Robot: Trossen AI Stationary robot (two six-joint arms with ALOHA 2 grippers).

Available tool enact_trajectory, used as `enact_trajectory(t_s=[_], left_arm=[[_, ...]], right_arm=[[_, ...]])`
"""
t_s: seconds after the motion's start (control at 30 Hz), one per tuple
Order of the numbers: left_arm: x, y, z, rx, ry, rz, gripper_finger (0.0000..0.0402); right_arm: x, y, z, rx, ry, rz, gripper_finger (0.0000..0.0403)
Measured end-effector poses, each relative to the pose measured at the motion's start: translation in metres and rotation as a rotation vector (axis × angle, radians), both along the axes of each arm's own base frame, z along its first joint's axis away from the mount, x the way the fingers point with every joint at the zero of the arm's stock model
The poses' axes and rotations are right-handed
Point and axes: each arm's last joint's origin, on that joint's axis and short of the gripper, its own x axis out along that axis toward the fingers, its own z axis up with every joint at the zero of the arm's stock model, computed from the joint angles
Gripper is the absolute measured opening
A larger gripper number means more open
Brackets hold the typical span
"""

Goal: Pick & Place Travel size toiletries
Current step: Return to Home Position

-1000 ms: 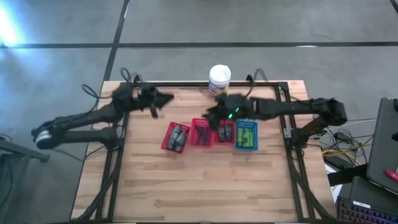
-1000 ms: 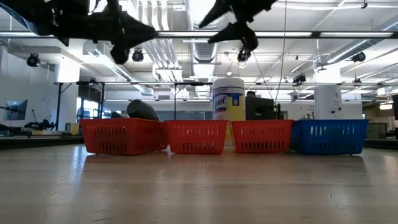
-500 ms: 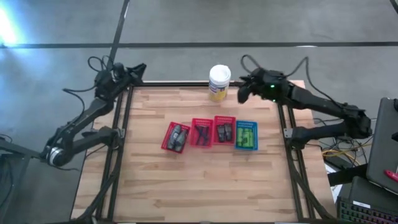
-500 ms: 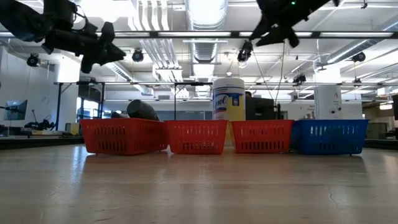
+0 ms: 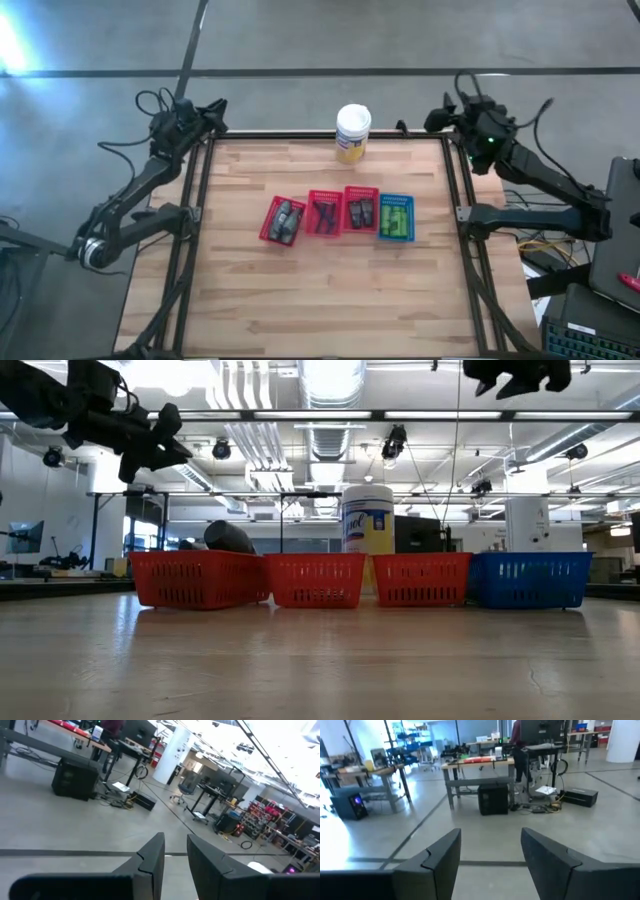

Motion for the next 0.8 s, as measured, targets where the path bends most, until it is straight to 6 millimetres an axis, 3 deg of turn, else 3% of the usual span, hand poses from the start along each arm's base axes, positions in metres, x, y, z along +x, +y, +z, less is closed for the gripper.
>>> enact_trajectory(t_s=[0.13,0.37,0.63,0.8], left_arm=[[0.001,0.000,0.000,0.001,0.001,-0.006,0.0087],[-0.008,-0.025,-0.015,0.026,-0.006,-0.027,0.0087],[-0.031,-0.065,-0.054,0.141,0.011,-0.198,0.0087],[-0.048,-0.077,-0.071,0.221,0.029,-0.098,0.0087]], right_arm=[[-0.008,0.004,0.005,-0.014,-0.029,0.002,0.0211],[-0.022,0.007,0.004,-0.028,-0.057,-0.015,0.0224],[-0.074,0.007,-0.017,-0.072,-0.106,-0.273,0.0245],[-0.103,0.013,-0.039,-0.102,-0.119,-0.489,0.0260]])
